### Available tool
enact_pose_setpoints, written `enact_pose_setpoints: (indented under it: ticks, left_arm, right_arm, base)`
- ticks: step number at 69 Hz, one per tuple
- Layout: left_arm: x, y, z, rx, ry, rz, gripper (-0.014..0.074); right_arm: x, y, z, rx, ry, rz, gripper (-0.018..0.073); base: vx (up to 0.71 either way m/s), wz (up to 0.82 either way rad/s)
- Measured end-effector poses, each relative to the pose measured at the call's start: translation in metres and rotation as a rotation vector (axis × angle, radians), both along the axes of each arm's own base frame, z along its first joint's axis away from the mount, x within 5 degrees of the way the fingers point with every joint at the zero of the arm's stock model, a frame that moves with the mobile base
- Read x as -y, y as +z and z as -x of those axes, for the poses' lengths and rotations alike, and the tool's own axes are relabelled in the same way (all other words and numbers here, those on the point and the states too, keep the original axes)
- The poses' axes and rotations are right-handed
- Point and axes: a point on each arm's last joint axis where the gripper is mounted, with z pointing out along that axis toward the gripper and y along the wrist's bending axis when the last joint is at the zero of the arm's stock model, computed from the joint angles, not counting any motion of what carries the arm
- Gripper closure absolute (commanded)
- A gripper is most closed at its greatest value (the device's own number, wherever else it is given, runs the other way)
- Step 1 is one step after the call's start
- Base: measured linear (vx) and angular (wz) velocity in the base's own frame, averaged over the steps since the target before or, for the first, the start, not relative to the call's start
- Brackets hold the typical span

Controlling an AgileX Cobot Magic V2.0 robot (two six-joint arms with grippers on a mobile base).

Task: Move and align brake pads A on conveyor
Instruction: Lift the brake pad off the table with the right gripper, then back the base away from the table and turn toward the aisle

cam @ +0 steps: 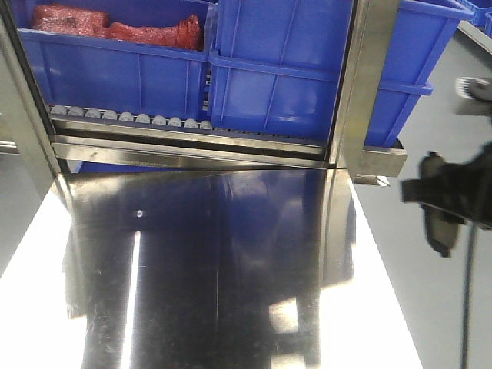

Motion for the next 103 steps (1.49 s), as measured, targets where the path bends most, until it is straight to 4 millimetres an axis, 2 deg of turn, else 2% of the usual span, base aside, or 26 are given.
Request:
enact_pose_setpoints:
  ticks: [19,33,41,57,72,103]
  left_arm:
    - [0.0,0.0,0.0,0.0,0.0,0.0,0.0603]
    - [0.0,0.0,0.0,0.0,0.0,0.0,0.0603]
    - [0.0,0.0,0.0,0.0,0.0,0.0,0.0603]
    - [0.0,0.0,0.0,0.0,0.0,0.0,0.0603]
    - [0.0,0.0,0.0,0.0,0.0,0.0,0.0603]
    - [0.0,0.0,0.0,0.0,0.0,0.0,0.0603]
  right_arm:
    - [0.038,-0.005,0.065,0.112,-0.108,-0.002,0.0566]
    - [0.045,-0.014,0.108,0.207,-0.103,0.008,0.0564]
    - [0.046,-0.025,0.123,0.215,-0.101,-0.007,0.0564]
    - [0.048,-0.051,0.143,0.19,-0.072,0.023,0.0564]
    - [0.049,-0.065,0.152,0.196,-0.055,0.039,0.0564]
    - [0.049,-0.068,0.154,0.173,-0.057,0.042,0.0564]
  base:
    - [0.0,0.0]
    - [0.0,0.0]
    - [0.0,0.0]
    - [0.0,0.0]
    - [0.0,0.0]
    - [0.0,0.0]
